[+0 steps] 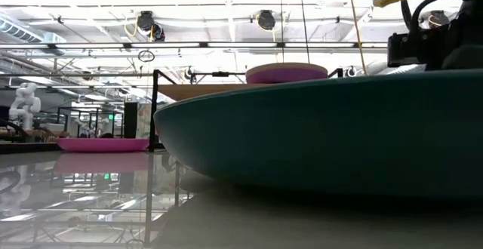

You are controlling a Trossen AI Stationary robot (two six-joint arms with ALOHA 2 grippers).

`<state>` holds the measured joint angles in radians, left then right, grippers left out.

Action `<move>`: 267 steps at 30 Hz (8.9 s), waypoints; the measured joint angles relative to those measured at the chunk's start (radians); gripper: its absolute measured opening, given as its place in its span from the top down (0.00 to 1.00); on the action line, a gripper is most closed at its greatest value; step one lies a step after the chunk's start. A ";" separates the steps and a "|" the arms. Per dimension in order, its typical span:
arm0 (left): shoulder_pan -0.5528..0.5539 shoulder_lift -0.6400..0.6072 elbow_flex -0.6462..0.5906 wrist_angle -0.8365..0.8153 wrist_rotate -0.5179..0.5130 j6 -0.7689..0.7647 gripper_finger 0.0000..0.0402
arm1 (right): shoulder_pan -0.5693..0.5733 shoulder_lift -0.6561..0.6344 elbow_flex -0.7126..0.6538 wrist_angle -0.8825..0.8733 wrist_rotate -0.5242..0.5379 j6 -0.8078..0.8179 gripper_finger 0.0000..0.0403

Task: Place and stack plates onto a shelf
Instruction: Stack the right black plate on top of the gray plate on the shelf, then stack the black plate on top of the black plate on the shelf, then put the right dark green plate on the shelf

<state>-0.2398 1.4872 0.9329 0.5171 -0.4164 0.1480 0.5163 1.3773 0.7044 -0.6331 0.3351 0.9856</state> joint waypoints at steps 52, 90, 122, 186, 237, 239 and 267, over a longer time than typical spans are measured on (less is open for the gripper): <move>-0.174 -0.455 -0.326 0.022 -0.318 0.012 0.77 | -0.407 -0.216 0.487 0.263 0.366 -1.006 1.00; -0.173 -0.445 -0.325 -0.043 -0.277 -0.004 0.77 | -0.560 -0.123 0.486 0.254 0.108 -1.042 0.71; -0.173 0.202 -0.006 -0.410 0.114 0.159 0.77 | -0.055 -0.493 -0.177 0.923 0.165 -0.963 0.72; -0.050 0.382 0.139 -0.798 0.140 0.043 0.91 | -0.037 -0.508 -0.180 0.897 0.159 -0.876 0.72; 0.515 0.377 0.658 -0.837 0.364 0.658 0.87 | 0.068 -0.536 -0.179 1.119 0.060 -1.027 0.72; 0.506 0.377 0.658 -0.833 0.364 0.653 0.86 | 0.068 -0.536 -0.179 1.119 0.060 -1.028 0.72; 0.289 -0.025 0.618 -1.060 0.105 0.193 0.51 | 0.088 -0.538 -0.180 0.957 0.058 -0.912 0.72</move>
<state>0.0489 1.4623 1.5511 -0.5425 -0.3111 0.3412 0.6041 0.8394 0.5247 0.3241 0.3929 0.0738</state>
